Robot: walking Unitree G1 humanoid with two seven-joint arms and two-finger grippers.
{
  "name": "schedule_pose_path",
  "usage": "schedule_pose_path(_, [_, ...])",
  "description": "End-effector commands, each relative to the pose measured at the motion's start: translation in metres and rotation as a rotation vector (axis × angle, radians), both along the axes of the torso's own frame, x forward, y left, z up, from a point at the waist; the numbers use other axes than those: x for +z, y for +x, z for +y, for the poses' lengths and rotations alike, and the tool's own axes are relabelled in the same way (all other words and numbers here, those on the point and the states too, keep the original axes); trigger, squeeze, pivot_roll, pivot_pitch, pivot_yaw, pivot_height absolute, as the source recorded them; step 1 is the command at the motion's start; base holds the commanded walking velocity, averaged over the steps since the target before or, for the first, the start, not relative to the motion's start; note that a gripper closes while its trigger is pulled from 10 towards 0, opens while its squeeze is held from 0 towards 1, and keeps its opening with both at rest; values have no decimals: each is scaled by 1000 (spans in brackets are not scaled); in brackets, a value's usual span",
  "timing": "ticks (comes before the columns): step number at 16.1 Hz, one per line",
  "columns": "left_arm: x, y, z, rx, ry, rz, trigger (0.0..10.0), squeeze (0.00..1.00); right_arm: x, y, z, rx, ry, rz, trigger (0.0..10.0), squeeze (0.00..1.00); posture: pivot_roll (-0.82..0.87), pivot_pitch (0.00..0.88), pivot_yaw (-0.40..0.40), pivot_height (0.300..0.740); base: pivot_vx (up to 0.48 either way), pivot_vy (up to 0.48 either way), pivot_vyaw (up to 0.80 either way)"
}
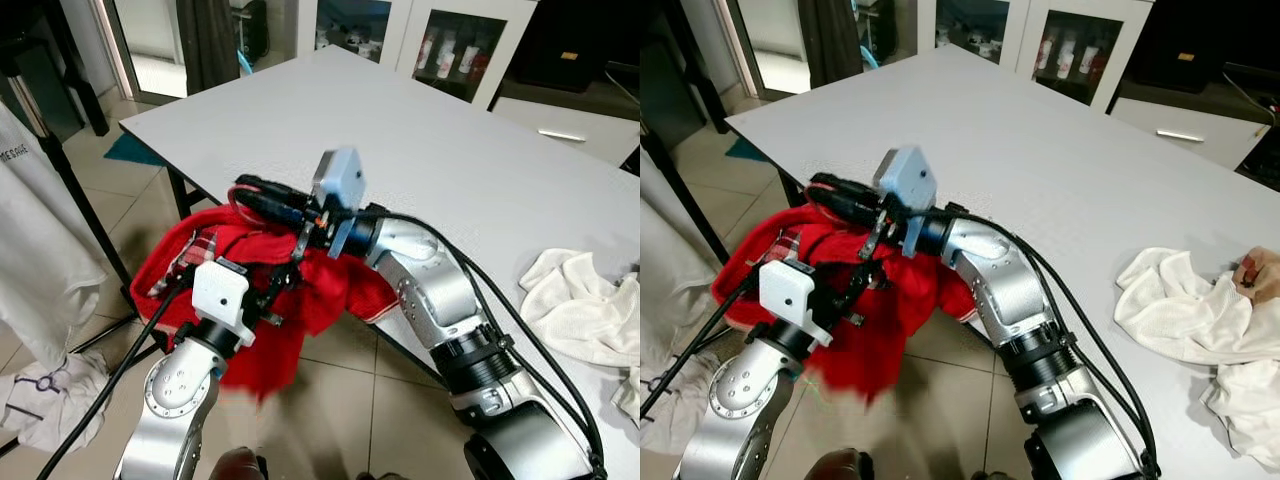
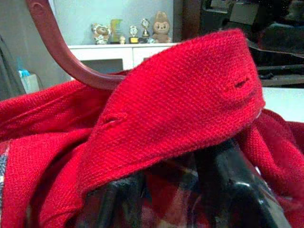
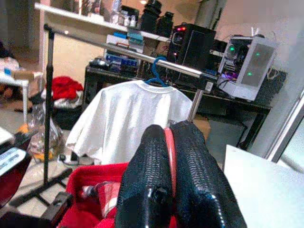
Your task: Hang hanger
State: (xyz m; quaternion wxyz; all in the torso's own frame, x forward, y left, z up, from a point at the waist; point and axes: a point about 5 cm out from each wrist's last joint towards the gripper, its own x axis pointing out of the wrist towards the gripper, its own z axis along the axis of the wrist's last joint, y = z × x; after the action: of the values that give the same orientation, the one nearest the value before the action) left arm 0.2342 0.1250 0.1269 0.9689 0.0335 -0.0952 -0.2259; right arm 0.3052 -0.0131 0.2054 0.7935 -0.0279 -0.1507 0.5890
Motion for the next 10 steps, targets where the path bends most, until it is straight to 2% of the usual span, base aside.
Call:
schedule_pose_path(1, [12,-2,-5,-32,-15,-46,10000,0,-11,0,-3,-3,-23,11,0,0,148,15,-60,740,0,0,0])
schedule_pose_path(4, [14,-8,0,-70,-12,-45,10000,0,-16,1,-7,-14,-25,10,0,0,152,14,-64,740,0,0,0])
schedule_pose_path(5, [12,-15,0,-107,-22,-34,10000,973,-19,2,-8,-24,-28,8,0,0,152,13,-66,740,0,0,0])
schedule_pose_path(6, [11,-17,1,-109,-21,-29,10000,1000,-21,2,-9,-28,-30,8,0,0,154,12,-67,740,0,0,0])
schedule_pose_path(9, [3,-20,1,-96,31,-9,10000,1000,-25,5,-13,-55,-30,16,0,0,154,15,-67,740,0,0,0])
schedule_pose_path(10, [2,-21,1,-93,34,-5,10000,737,-26,6,-14,-61,-27,18,0,0,155,14,-67,740,0,0,0])
